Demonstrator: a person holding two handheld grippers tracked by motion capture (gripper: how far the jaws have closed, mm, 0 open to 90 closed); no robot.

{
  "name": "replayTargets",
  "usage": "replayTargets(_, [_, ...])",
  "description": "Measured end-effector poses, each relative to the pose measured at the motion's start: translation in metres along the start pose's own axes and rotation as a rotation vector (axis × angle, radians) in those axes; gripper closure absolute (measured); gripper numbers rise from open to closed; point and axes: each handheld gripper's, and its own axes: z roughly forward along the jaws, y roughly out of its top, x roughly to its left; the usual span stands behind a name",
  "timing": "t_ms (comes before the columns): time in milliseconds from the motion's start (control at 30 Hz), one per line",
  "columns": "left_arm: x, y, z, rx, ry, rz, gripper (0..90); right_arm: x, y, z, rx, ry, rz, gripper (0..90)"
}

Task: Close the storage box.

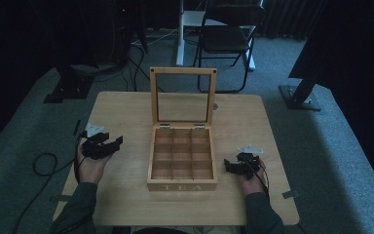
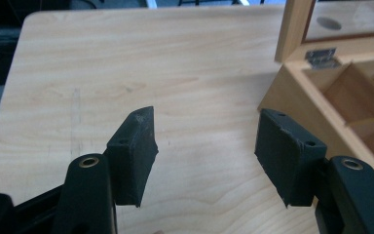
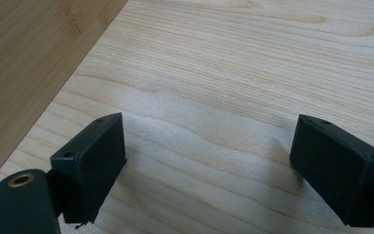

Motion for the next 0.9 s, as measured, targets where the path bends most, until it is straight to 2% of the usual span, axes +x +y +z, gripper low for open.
replayTargets(167, [-0.003,0.013,-0.002,-0.016,-0.004,0.020,39.8,0.000,0.000,0.000,0.001,0.000,0.001,12.6])
replayTargets(367, [-0.007,0.027,-0.004,-0.053,-0.034,0.036,37.0,0.000,0.000,0.000,0.001,0.000,0.000,12.6])
replayTargets(533, [-0.011,0.038,-0.003,-0.068,-0.042,0.056,36.3,0.000,0.000,0.000,0.001,0.000,0.001,12.6])
replayTargets(900, [-0.013,0.052,0.005,-0.067,-0.056,0.070,35.4,0.000,0.000,0.000,0.001,0.000,-0.001,12.6])
